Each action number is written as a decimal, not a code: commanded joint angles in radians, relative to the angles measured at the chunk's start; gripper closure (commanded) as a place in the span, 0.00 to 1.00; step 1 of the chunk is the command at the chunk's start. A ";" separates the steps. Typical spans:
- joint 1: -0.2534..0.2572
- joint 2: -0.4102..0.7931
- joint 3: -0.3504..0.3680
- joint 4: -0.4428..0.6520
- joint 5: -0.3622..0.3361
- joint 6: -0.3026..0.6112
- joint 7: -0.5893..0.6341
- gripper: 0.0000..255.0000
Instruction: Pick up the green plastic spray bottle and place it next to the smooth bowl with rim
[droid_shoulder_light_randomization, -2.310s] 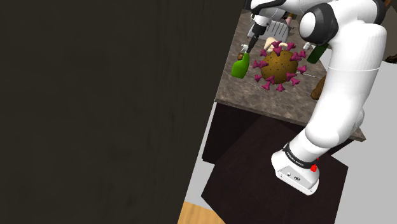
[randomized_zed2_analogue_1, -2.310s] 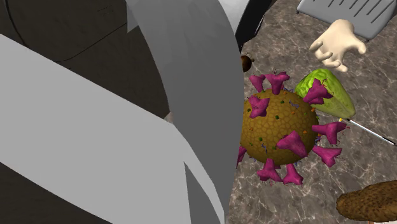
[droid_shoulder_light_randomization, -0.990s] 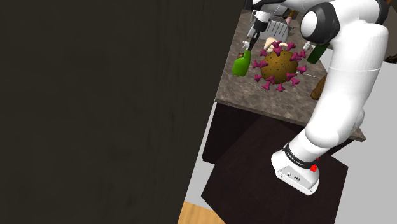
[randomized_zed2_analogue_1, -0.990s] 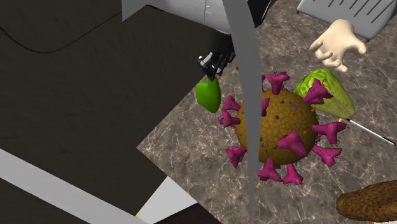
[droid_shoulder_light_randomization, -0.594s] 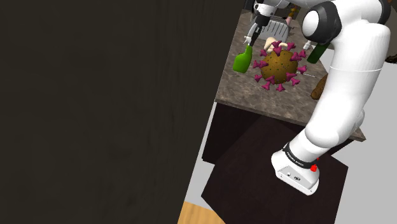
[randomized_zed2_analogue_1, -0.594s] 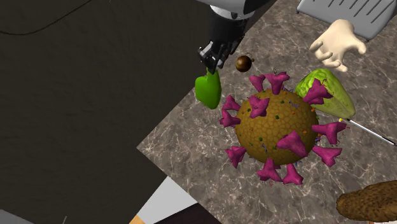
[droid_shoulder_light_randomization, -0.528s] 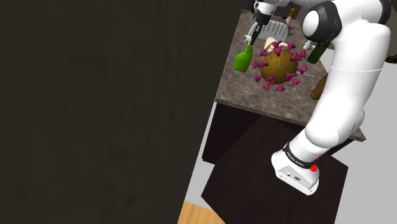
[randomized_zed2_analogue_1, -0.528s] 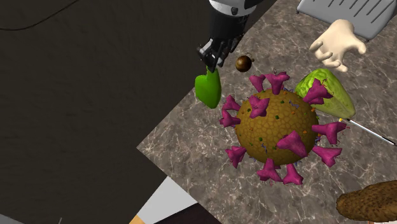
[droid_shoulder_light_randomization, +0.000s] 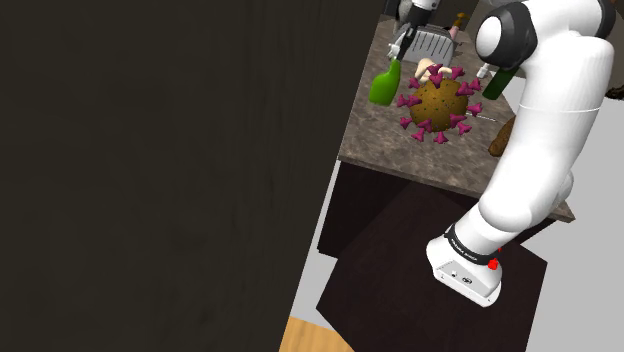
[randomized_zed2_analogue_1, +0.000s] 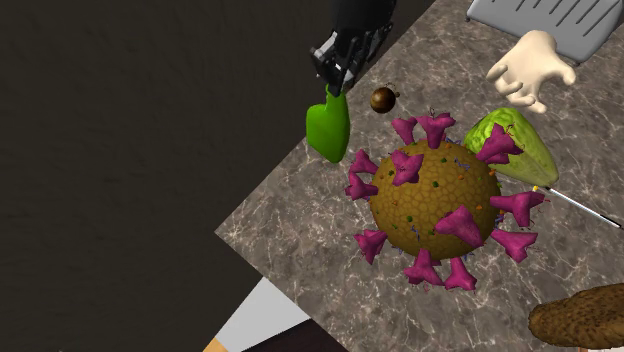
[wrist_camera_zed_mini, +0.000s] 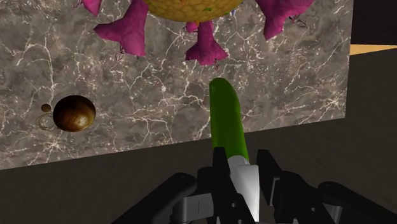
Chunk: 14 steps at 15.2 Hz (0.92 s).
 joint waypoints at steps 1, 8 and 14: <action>-0.007 0.007 0.000 0.038 0.002 -0.031 0.003 1.00; -0.034 0.032 0.000 0.172 0.013 -0.139 0.013 1.00; -0.023 -0.125 -0.039 -0.047 -0.053 -0.074 -0.057 1.00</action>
